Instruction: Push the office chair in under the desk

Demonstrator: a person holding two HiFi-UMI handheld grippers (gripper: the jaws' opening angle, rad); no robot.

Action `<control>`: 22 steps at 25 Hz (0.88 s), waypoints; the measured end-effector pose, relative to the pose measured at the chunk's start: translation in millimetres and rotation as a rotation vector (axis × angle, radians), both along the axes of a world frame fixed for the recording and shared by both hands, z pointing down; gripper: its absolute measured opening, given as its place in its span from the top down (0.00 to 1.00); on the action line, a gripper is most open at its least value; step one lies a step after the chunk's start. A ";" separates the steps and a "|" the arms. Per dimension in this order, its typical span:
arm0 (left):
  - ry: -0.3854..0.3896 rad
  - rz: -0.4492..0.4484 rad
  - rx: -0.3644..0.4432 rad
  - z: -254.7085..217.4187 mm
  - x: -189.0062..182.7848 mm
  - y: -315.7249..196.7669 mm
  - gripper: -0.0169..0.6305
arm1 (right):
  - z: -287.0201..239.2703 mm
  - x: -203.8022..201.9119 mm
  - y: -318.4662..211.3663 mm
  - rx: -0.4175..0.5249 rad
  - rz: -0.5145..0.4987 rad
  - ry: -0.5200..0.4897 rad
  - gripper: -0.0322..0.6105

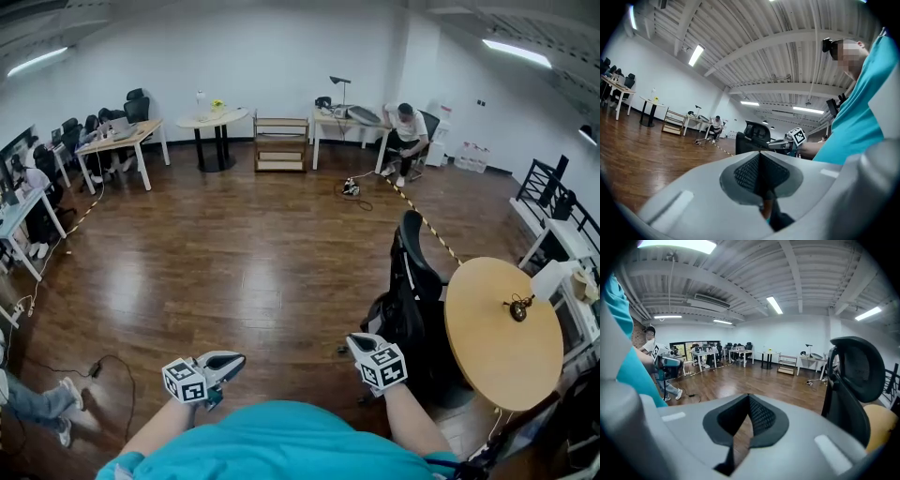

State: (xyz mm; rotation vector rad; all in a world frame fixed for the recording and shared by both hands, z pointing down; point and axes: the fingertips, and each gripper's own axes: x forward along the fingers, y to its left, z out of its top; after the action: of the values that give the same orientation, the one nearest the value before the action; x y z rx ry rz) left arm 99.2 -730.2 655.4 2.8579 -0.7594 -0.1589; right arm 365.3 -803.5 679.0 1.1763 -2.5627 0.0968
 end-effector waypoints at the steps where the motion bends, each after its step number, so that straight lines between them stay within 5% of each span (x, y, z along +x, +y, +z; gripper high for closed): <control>1: 0.003 0.010 0.003 1.6 -18.2 2.9 0.97 | -0.1 -18.9 3.1 0.002 0.002 0.006 0.95; 14: -0.027 0.160 0.028 7.5 -326.4 48.3 0.97 | 5.1 -340.9 86.4 -0.014 0.016 -0.018 0.95; 17: -0.006 0.171 0.023 12.5 -351.0 65.2 0.97 | -0.1 -376.1 118.2 -0.001 -0.018 0.008 0.95; 22: 0.009 0.168 0.050 -6.6 -296.6 132.7 0.97 | -22.8 -322.7 180.1 0.017 -0.007 -0.048 0.95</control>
State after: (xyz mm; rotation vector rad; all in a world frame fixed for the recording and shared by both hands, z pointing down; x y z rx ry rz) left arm -197.4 -597.4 648.8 2.9492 -0.5170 -0.1688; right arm 42.7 -623.4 656.2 1.1844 -2.6138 0.1028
